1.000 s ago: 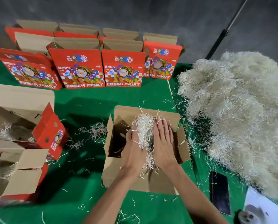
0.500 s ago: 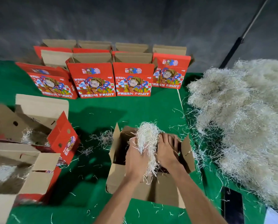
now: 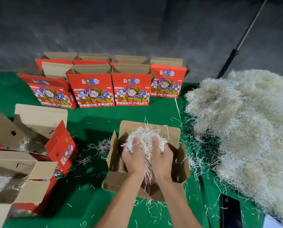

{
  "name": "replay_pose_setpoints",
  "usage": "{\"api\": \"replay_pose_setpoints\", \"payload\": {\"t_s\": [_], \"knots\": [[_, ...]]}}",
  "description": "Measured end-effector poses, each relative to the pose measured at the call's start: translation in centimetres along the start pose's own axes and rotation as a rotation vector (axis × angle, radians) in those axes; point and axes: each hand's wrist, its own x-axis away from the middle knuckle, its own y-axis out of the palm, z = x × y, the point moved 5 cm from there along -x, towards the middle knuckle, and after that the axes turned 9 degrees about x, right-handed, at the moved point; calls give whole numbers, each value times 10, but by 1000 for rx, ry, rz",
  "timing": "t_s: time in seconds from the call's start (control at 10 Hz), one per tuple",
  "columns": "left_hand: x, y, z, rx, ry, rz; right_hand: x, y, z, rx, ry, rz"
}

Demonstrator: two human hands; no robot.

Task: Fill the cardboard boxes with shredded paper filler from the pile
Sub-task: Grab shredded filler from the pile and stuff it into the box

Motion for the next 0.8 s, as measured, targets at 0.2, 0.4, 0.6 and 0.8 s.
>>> {"api": "replay_pose_setpoints", "payload": {"t_s": [0.2, 0.4, 0.6, 0.8], "knots": [[-27, -24, 21, -225, -138, 148, -16, -37, 30, -52, 302, 48], [9, 3, 15, -354, 60, -235, 0, -1, 27, 26, 229, -132], [-32, -30, 20, -50, -102, 21, -17, -34, 38, 66, 293, 146], [-15, -15, 15, -16, -220, -187, -2, -5, 51, -230, 473, -149]]}}
